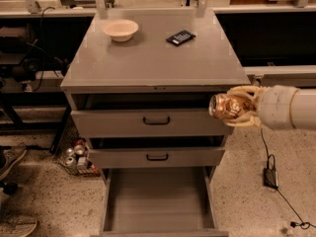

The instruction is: Pick orange can from bottom drawer and place on counter

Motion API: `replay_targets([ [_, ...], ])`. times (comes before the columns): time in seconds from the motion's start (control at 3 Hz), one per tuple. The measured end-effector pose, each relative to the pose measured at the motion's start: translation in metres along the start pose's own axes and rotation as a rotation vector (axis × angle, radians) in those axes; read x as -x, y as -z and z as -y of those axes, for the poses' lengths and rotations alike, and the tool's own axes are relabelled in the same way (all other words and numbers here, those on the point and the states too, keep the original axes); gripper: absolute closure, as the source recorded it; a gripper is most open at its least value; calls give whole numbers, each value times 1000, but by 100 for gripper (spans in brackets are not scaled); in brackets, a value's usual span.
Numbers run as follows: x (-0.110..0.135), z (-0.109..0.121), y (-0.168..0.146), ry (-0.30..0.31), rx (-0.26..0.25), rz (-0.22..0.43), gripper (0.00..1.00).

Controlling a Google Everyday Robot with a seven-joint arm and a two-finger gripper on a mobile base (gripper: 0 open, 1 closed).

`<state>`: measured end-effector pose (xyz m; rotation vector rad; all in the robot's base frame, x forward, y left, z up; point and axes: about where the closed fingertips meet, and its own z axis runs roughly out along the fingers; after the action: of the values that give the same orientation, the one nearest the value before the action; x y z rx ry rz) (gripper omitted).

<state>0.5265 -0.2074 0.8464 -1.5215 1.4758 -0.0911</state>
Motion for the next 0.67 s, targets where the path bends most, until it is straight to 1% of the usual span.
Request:
replay_targets([
  [0.33,24,40,-18,10,86,65,100],
  [0.67,23,85,-35,-30,132,47,100],
])
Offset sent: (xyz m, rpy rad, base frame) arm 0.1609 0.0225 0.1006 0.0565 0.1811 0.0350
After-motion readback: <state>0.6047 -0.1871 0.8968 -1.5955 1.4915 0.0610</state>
